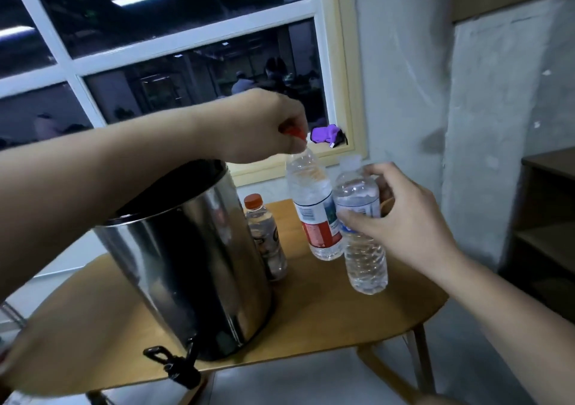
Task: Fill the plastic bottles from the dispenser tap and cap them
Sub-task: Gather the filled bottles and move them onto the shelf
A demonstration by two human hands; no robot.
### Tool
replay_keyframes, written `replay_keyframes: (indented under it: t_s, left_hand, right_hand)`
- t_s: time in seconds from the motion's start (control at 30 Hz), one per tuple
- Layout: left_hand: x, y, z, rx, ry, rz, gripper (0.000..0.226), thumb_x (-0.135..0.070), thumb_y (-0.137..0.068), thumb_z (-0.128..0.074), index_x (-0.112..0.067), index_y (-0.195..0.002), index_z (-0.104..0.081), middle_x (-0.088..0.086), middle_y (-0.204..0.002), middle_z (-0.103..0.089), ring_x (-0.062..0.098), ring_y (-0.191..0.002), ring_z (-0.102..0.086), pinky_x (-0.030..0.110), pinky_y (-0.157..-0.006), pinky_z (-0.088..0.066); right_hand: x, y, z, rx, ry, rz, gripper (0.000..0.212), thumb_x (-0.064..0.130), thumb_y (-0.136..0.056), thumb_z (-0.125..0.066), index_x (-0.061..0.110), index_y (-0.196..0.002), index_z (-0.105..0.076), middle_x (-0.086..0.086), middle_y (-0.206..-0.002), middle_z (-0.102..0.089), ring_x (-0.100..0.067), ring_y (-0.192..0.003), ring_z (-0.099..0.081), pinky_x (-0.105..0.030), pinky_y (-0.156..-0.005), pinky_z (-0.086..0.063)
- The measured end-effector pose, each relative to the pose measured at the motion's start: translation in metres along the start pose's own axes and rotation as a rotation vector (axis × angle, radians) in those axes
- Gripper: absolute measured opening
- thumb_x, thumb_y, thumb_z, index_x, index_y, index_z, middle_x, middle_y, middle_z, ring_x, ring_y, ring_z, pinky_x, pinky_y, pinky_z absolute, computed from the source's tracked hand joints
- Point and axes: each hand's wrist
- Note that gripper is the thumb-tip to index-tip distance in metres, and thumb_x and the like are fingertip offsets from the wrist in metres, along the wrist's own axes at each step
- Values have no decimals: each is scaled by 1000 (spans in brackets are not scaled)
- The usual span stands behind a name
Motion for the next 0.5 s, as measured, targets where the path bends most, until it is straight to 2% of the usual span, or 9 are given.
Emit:
replay_keyframes:
  t_s: [0.13, 0.27, 0.3, 0.33, 0.4, 0.47, 0.5]
  left_hand:
    - [2, 66, 36, -119, 123, 53, 16, -50, -104, -64, -36, -109, -71, -16, -97, -71, -3, -86, -64, 25, -76, -47]
    - [18, 136, 58, -212, 131, 140, 24, -60, -100, -60, -40, -104, -71, -19, -89, -71, -8, -79, -63, 14, -67, -44]
    - [23, 155, 63, -222, 137, 155, 28, -63, -98, -58, -39, -104, -72, -18, -90, -72, -4, -79, -65, 17, -72, -49]
    - [29, 174, 68, -225, 141, 172, 34, -67, -95, -57, -39, -103, -72, -16, -90, -73, 0, -79, -67, 26, -78, -55]
    - [41, 214, 78, -212, 134, 220, 44, -75, -87, -53, -39, -103, -72, -14, -89, -74, 9, -79, -70, 42, -81, -60]
    - [57, 255, 86, -189, 99, 260, 50, -79, -82, -51, -40, -103, -72, -13, -89, -75, 13, -79, -72, 47, -80, -62]
    - [65, 275, 89, -178, 77, 283, 50, -79, -81, -50, -39, -104, -72, -13, -90, -75, 12, -79, -73, 45, -79, -62]
  right_hand:
    - [60, 9, 19, 150, -53, 82, 63, 55, -75, -92, 43, -128, -62, 24, -116, -75, 3, -105, -72, -35, -90, -62]
    - [120, 22, 8, 300, -113, 142, 66, 53, -74, -92, 40, -132, -64, 18, -122, -76, -3, -109, -74, -42, -96, -62]
    - [135, 27, 1, 328, -142, 152, 65, 51, -73, -93, 40, -131, -64, 18, -122, -76, -4, -109, -74, -43, -96, -62]
    - [150, 32, -8, 357, -166, 164, 64, 51, -73, -93, 40, -130, -64, 18, -121, -76, -5, -109, -74, -44, -96, -62]
    - [178, 40, -29, 416, -210, 192, 61, 51, -74, -92, 40, -127, -65, 17, -118, -78, -8, -106, -76, -48, -94, -63]
    - [206, 47, -55, 465, -259, 217, 59, 51, -72, -92, 40, -123, -65, 16, -116, -78, -9, -105, -76, -49, -91, -63]
    - [219, 50, -70, 483, -278, 231, 59, 52, -71, -91, 39, -122, -65, 16, -115, -79, -7, -105, -76, -46, -91, -63]
Point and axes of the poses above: each hand's wrist, its own y-axis away from the middle knuckle, its own z-axis out of the back of the hand, x = y × z
